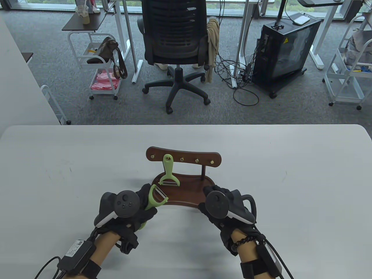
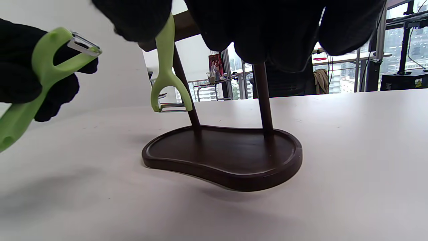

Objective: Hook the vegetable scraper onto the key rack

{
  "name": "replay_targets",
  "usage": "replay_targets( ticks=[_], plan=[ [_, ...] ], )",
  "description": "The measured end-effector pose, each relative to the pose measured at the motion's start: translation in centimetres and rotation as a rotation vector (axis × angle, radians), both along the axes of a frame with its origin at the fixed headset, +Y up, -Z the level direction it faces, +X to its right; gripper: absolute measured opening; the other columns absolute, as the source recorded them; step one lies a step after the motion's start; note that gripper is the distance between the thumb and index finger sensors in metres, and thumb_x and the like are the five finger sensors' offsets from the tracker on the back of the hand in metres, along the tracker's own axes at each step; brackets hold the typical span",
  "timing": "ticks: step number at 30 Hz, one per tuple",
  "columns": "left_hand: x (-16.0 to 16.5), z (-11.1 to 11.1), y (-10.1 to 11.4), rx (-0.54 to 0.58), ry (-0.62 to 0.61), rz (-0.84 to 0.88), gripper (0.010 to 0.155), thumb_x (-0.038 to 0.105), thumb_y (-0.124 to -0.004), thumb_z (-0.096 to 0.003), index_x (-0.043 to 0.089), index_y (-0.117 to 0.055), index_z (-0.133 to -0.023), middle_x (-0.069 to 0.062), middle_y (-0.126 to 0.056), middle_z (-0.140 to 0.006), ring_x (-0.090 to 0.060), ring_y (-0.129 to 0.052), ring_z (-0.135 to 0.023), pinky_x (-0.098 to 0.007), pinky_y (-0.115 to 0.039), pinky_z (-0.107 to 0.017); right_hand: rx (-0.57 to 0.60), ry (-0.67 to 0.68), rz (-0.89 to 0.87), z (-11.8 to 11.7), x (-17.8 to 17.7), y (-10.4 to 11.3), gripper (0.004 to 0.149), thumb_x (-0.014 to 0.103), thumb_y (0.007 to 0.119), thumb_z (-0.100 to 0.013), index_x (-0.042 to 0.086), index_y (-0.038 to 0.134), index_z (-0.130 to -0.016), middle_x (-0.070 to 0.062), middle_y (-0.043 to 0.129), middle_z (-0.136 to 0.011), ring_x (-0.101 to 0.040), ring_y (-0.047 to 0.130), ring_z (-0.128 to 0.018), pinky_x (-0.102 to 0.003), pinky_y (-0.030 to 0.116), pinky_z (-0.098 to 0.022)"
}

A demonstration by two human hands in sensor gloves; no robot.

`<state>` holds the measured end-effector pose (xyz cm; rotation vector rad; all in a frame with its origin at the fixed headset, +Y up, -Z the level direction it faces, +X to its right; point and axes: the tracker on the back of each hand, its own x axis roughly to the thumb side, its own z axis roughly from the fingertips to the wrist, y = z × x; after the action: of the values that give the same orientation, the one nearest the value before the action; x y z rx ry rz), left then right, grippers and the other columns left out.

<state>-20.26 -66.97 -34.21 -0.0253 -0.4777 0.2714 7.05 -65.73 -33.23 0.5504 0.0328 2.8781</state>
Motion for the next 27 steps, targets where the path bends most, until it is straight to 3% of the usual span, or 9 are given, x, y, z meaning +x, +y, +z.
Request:
replay_targets(
  ticks=[11,19,27],
  plan=[
    [5.0,4.3,-0.4,0.437,-0.320,-0.402,0.081,0.048,-0.085,-0.0454,0.009,-0.056,-0.110,-0.002,-0.088,-0.090,-0.019,-0.105,-0.068,-0.060,-0.082,-0.067,-0.131,0.102,-0.195,0.2,-1.3,-0.3,0.071,0.047,0.068,-0.056,0.000,0.057,-0.109,-0.026,0.074,-0.103,-0.049,0.087,-0.089,-0.065,0.076,-0.065],
    [5.6,5.6,-0.2,0.581,-0.387,-0.445,0.077,0.050,-0.089,-0.0415,0.011,-0.065,-0.104,0.001,-0.092,-0.088,-0.017,-0.107,-0.068,-0.061,-0.082,-0.067,-0.228,0.171,-0.254,0.1,-2.2,-1.2,0.072,0.048,0.070,-0.055,0.000,0.058,-0.108,-0.022,0.079,-0.100,-0.043,0.092,-0.084,-0.061,0.080,-0.063],
    [5.8,5.9,-0.2,0.593,-0.397,-0.441,0.076,0.050,-0.090,-0.0398,0.012,-0.068,-0.102,0.002,-0.094,-0.086,-0.016,-0.108,-0.068,-0.063,-0.081,-0.067,-0.231,0.186,-0.235,0.1,-3.3,-1.8,0.058,0.044,0.073,-0.054,0.005,0.073,-0.097,-0.012,0.094,-0.083,-0.029,0.105,-0.067,-0.050,0.092,-0.053]
  ],
)
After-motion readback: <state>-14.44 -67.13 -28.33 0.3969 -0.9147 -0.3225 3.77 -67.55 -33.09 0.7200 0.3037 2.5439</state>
